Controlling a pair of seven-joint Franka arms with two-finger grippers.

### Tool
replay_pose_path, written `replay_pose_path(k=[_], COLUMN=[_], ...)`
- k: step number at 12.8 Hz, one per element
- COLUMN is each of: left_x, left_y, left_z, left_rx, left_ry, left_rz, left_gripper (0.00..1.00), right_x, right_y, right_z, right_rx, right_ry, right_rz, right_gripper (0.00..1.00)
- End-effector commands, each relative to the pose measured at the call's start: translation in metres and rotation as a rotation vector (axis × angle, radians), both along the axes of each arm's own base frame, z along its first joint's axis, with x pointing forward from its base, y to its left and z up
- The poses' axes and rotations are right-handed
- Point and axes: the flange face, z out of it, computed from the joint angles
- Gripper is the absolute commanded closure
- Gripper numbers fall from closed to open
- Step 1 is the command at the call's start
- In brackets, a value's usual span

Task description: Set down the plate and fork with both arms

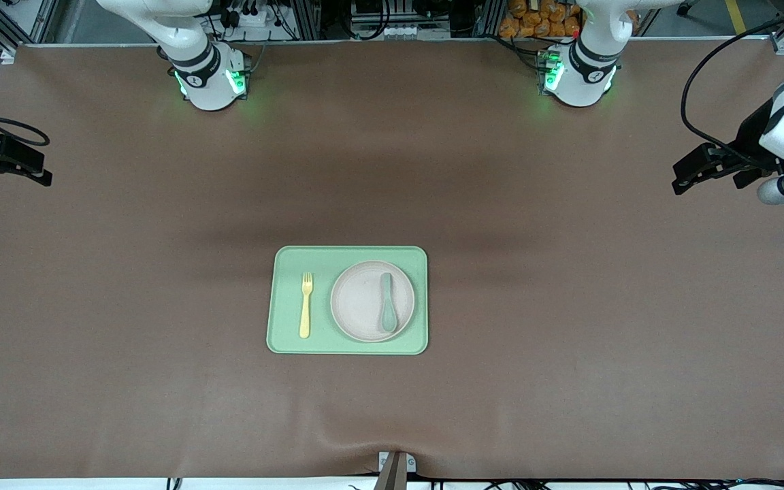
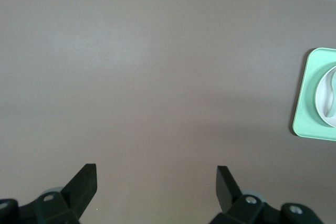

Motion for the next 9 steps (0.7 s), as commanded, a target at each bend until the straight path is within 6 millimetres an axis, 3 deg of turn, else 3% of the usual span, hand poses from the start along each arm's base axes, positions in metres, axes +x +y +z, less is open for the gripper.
replay_pose_path(k=[1,3,5,9], left_x=[-0.008,-0.009,-0.002,-0.001], left_y=[0.0,-0.001,0.0,0.003], left_z=[0.005,0.01,0.021,0.019], left_rx=[-0.013,-0.015,-0.017,-0.014], left_ry=[0.005,-0.007,-0.035,-0.022], left_rz=[-0.011,-0.013,-0.009,-0.006], left_gripper=[0.0,0.0,0.0,0.0], right_x=[-0.014,-0.033,-0.032,-0.017], right_y=[-0.009,-0.011,-0.013,-0.001], right_z=[0.004,0.008,0.009,0.024], right_rx=[0.031,0.027,0.013,-0.025], right_ry=[0.011,-0.002,-0.006,-0.039], right_rz=[0.014,0.004,0.003,0.033], right_gripper=[0.0,0.0,0.0,0.0])
